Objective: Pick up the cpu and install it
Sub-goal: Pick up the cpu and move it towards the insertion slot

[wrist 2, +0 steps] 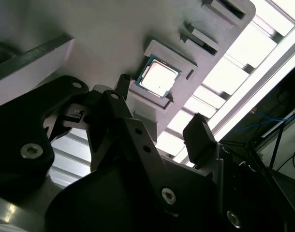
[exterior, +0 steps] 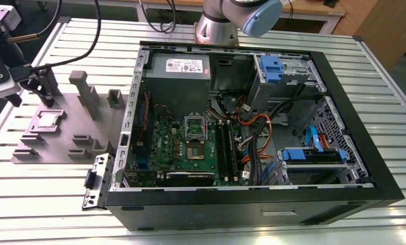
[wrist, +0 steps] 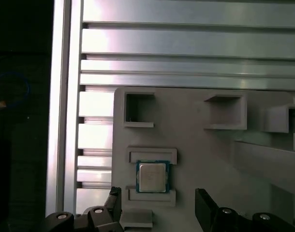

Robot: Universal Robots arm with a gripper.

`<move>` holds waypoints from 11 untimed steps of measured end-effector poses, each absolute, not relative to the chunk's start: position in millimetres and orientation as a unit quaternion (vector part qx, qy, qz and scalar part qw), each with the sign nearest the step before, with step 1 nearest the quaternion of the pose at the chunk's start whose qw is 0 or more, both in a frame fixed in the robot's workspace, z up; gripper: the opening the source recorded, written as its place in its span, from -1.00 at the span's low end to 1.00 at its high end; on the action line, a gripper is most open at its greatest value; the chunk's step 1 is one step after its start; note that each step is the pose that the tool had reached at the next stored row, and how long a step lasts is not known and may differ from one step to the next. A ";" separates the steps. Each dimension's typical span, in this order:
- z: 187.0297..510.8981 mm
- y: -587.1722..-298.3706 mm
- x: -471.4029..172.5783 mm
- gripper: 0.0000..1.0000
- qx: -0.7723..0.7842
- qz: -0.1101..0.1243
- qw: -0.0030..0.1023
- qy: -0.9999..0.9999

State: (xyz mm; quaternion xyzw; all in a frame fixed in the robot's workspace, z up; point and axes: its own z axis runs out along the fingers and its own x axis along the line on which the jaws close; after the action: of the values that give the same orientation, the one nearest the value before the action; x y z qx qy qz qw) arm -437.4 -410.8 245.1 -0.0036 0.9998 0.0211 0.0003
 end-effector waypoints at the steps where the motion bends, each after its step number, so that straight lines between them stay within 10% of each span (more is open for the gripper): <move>1: 243.4 -410.8 -437.4 0.41 -0.004 0.021 0.000 1.000; 11: 233.0 -410.8 -437.3 0.41 -0.004 0.021 0.000 1.000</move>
State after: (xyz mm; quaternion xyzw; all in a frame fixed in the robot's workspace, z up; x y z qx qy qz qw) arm -437.3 -410.8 233.0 -0.0037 0.9998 0.0212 0.0004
